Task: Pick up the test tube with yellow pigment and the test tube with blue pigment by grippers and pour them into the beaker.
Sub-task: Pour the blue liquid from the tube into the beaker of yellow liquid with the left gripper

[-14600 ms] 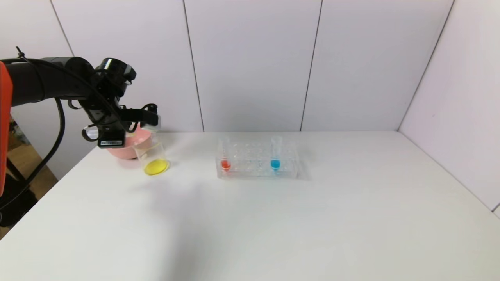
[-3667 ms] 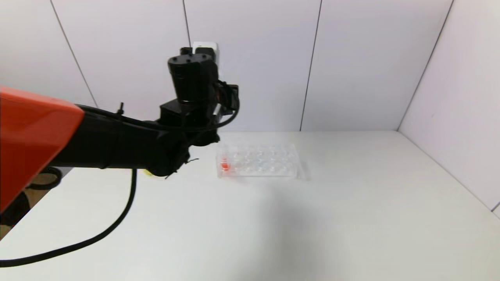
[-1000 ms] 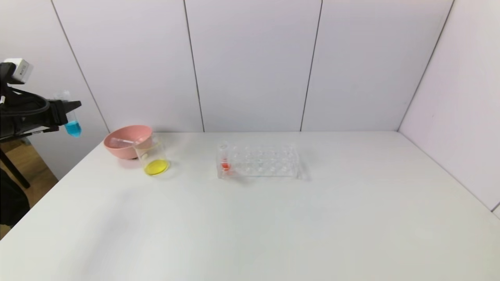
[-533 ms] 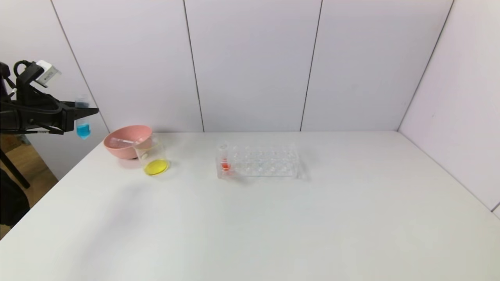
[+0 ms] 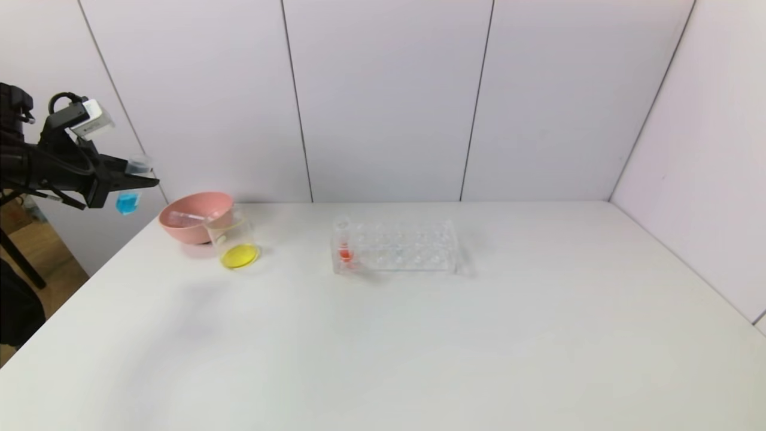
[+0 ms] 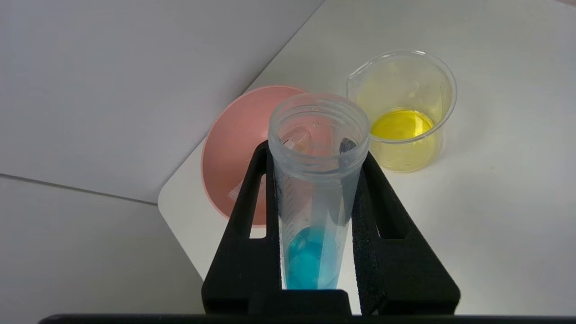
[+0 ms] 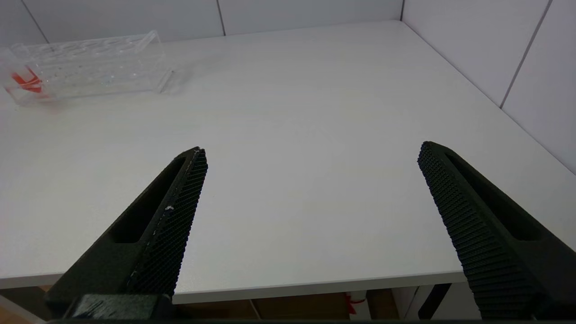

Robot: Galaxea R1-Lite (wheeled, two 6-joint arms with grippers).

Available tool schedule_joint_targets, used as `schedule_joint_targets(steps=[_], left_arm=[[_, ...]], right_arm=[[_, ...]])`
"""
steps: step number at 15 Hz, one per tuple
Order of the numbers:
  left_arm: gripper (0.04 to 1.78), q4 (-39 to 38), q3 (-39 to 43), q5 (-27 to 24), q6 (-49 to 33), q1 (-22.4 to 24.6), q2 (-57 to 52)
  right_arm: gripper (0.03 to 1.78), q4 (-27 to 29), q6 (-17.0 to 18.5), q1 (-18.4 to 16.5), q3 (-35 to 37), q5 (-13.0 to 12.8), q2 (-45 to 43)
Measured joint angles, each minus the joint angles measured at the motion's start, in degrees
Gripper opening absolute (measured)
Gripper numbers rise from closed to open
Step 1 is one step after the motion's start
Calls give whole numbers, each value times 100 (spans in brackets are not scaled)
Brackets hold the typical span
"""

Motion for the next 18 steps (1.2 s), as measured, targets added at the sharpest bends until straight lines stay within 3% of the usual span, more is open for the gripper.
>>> schedule_joint_targets(steps=[4, 7, 18], left_arm=[[46, 1139, -886, 78, 1125, -6, 517], [46, 1139, -970, 215, 1392, -111, 709], [46, 1014, -1042, 1712, 1812, -720, 866]], right_arm=[[171, 0, 0, 0, 0, 0, 0], [171, 0, 1, 0, 0, 0, 1], [171, 0, 0, 0, 0, 0, 0]])
